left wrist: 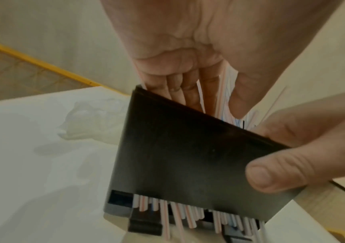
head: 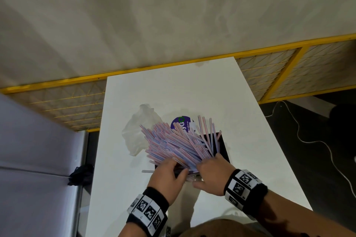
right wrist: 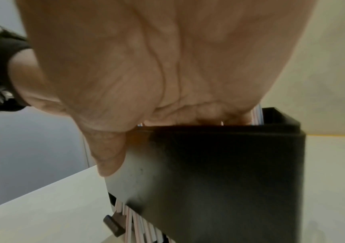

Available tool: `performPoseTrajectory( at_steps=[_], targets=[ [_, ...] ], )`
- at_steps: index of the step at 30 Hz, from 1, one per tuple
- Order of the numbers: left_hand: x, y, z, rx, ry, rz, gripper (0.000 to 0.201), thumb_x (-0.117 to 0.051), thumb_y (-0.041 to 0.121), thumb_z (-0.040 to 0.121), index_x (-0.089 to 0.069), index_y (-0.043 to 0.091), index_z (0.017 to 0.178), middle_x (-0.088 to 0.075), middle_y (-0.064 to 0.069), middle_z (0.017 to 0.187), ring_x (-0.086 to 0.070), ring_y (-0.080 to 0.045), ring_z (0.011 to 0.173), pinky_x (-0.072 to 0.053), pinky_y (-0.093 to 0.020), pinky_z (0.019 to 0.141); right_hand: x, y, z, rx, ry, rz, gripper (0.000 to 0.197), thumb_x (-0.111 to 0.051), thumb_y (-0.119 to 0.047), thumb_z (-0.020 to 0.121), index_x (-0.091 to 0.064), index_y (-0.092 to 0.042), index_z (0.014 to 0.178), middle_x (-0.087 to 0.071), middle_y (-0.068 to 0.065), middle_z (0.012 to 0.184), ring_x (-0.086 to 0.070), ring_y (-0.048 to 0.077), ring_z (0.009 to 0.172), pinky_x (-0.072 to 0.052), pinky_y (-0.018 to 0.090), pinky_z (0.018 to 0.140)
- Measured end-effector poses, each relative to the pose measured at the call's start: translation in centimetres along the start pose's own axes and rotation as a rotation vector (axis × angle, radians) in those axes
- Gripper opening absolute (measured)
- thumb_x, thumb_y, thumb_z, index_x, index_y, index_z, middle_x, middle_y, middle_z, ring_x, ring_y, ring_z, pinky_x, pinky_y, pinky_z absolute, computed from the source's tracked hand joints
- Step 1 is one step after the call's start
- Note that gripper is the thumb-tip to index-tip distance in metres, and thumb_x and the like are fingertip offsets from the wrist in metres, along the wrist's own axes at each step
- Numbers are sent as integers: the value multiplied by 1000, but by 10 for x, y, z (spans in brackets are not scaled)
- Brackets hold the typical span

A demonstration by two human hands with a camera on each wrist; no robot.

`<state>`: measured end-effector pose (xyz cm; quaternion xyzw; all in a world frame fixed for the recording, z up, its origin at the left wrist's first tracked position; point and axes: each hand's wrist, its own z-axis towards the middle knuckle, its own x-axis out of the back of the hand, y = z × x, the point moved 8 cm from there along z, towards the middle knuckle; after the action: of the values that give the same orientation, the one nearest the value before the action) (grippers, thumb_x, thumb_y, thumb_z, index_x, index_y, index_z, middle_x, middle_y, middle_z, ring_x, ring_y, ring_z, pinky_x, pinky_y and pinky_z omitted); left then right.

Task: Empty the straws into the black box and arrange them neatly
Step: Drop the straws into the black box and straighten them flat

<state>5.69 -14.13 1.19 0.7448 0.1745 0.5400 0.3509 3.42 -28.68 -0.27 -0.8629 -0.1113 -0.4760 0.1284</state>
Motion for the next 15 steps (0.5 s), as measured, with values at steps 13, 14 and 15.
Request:
performPoseTrajectory(
  at_steps=[13, 14, 15],
  targets=[
    [-23, 8, 0, -43, -182, 419, 30, -29, 41, 107, -54, 25, 104, -66, 2, 103, -50, -22, 98, -43, -37, 90, -19, 13, 24, -44, -240, 186, 52, -60, -62, 79, -61, -18, 106, -66, 6, 102, -64, 28, 94, -55, 38, 83],
    [-23, 7, 1, -47, -188, 421, 29, -29, 40, 107, -53, 26, 103, -65, 2, 103, -48, -21, 96, -42, -36, 90, -19, 14, 25, -44, -246, 194, 53, -61, -62, 80, -60, -17, 109, -66, 7, 104, -63, 28, 94, -55, 38, 83],
    [-23, 7, 1, -50, -194, 422, 28, -29, 40, 108, -52, 26, 101, -64, 2, 103, -47, -20, 94, -41, -35, 89, -19, 14, 25, -43, -253, 208, 54, -63, -61, 80, -60, -16, 109, -65, 7, 104, -63, 28, 94, -55, 38, 82]
  ],
)
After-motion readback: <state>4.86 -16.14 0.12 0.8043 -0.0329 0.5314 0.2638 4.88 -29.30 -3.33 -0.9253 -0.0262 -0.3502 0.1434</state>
